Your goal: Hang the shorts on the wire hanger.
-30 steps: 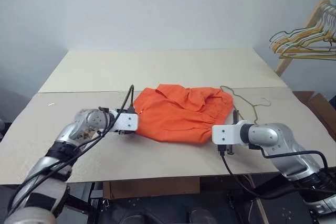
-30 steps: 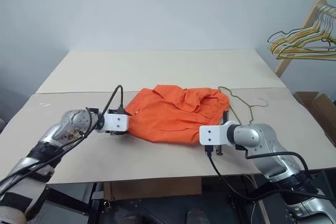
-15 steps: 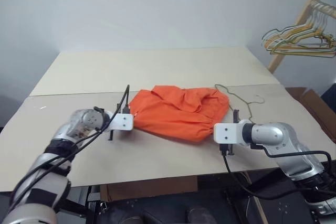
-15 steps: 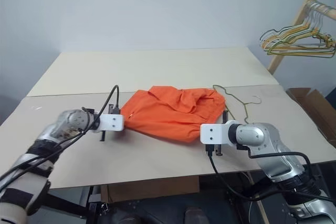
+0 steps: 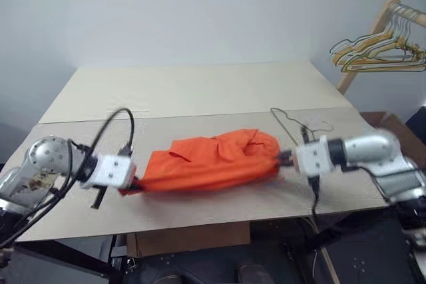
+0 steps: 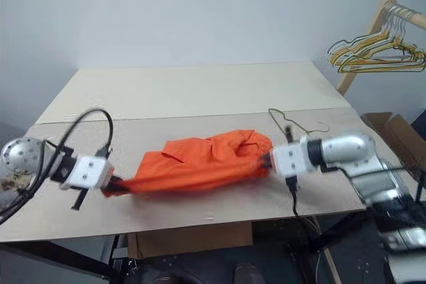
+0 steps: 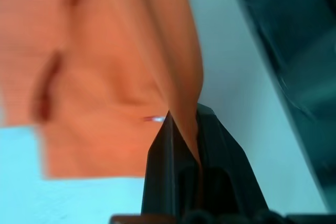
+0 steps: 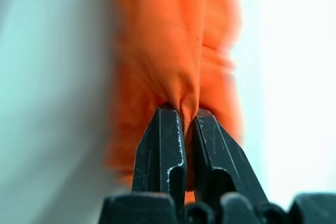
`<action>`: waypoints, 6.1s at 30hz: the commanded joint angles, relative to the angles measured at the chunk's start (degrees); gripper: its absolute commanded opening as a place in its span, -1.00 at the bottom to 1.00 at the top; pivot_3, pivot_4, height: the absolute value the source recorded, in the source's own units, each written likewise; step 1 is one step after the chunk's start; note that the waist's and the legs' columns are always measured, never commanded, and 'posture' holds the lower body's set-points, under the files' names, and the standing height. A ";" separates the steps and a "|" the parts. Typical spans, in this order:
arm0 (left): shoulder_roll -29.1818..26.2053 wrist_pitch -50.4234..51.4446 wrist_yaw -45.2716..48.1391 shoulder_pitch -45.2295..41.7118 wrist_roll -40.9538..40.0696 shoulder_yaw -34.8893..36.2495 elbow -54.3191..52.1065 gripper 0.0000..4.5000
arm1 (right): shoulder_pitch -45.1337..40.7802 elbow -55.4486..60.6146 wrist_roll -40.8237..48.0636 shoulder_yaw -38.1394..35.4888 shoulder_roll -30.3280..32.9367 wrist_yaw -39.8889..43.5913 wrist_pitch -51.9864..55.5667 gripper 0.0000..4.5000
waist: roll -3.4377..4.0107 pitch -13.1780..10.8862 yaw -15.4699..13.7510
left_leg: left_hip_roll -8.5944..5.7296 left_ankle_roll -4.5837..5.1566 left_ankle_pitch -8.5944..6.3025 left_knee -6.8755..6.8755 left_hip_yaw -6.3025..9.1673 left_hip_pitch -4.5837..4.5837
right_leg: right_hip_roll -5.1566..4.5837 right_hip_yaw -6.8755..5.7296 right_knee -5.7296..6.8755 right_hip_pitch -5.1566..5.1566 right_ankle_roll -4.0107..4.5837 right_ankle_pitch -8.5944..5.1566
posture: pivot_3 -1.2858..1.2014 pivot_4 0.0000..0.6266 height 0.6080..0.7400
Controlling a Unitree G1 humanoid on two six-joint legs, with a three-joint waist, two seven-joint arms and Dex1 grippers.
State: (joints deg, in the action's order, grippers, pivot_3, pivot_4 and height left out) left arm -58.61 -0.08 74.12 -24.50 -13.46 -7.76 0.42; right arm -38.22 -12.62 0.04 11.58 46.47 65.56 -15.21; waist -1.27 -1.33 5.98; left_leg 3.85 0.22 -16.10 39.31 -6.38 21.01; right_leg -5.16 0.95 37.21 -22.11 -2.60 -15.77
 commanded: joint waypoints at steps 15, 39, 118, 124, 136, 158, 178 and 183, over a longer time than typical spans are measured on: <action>21.60 -24.29 -87.70 -67.38 30.60 1.43 67.98 -0.98 | -49.39 -58.62 -19.37 -3.65 -21.71 -84.17 -16.51 -1.00 | -0.01 0.01 1.00 | -0.41 -0.77 0.46 -0.95 0.00 1.50 | -0.42 -0.20 -0.03 -1.76 -0.12 0.02 | 0.00 -1.00 1.00; -11.92 8.47 -1.00 13.37 -12.21 5.41 -18.94 -0.98 | -17.09 -55.49 -35.07 17.77 -12.31 -41.60 -44.64 -1.00 | 0.14 0.01 4.83 | -0.23 0.03 0.21 -0.36 0.64 -0.26 | -0.30 0.09 -0.09 0.23 -0.21 0.10 | 0.01 -1.00 1.00; 14.44 30.71 -14.42 3.26 -24.72 12.41 -21.71 1.00 | -10.32 -30.67 4.94 -17.30 -9.51 -40.35 71.97 -0.98 | -0.09 0.37 1.27 | -0.18 0.04 0.17 -0.29 0.06 0.09 | -0.12 0.14 -0.29 -0.01 -0.11 0.14 | -0.05 -1.00 1.00; 15.62 29.89 -15.33 1.91 -23.96 12.19 -20.45 1.00 | -11.28 -18.49 7.53 -22.15 -10.92 -43.81 68.72 -0.98 | 0.07 0.30 1.47 | -0.18 0.04 0.17 -0.31 0.06 0.12 | -0.12 0.17 -0.27 -0.09 -0.12 0.14 | -0.05 -1.00 1.00; 18.16 29.66 -18.77 -6.20 -22.87 14.63 -12.02 1.00 | 2.87 5.21 -8.83 -5.69 -2.41 -37.66 13.62 -0.98 | 0.15 0.26 1.06 | -0.26 0.06 0.16 -0.30 0.12 0.28 | -0.20 0.05 -0.40 -0.13 -0.18 0.14 | -0.05 -1.00 1.00; 17.43 24.78 -0.90 -18.38 -10.29 2.12 12.75 1.00 | 1.64 5.32 -8.88 -6.23 -0.48 -30.88 -9.53 -0.98 | 0.15 0.26 3.07 | -0.19 0.01 0.19 -0.30 0.08 0.20 | -0.15 0.06 -0.34 -0.12 -0.17 0.15 | -0.08 -1.00 1.00; 19.75 21.68 -2.61 -18.49 -1.56 -0.72 16.62 -0.26 | 1.04 8.94 -8.50 -6.99 -1.76 -30.65 -5.36 -1.00 | 0.14 0.26 2.90 | -0.19 0.05 0.17 -0.28 0.09 0.22 | -0.16 0.08 -0.31 -0.13 -0.17 0.15 | -0.08 -1.00 1.00; 19.56 21.87 -2.61 -18.24 -2.28 0.09 16.24 -0.99 | 1.32 8.83 -8.68 -6.90 -1.45 -30.47 -5.88 -1.00 | 0.14 0.26 2.93 | -0.19 0.05 0.17 -0.28 0.09 0.22 | -0.16 0.08 -0.31 -0.13 -0.17 0.15 | -0.08 -1.00 1.00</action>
State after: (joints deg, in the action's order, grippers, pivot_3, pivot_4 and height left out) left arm -38.63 22.43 71.50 -41.00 -15.39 -9.84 17.22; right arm -35.65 -5.55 -9.93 7.46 44.75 34.98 -20.95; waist -1.12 -1.07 8.91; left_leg 3.66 0.27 -15.93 39.03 -6.29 21.22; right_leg -5.32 1.03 36.90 -22.25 -2.78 -15.62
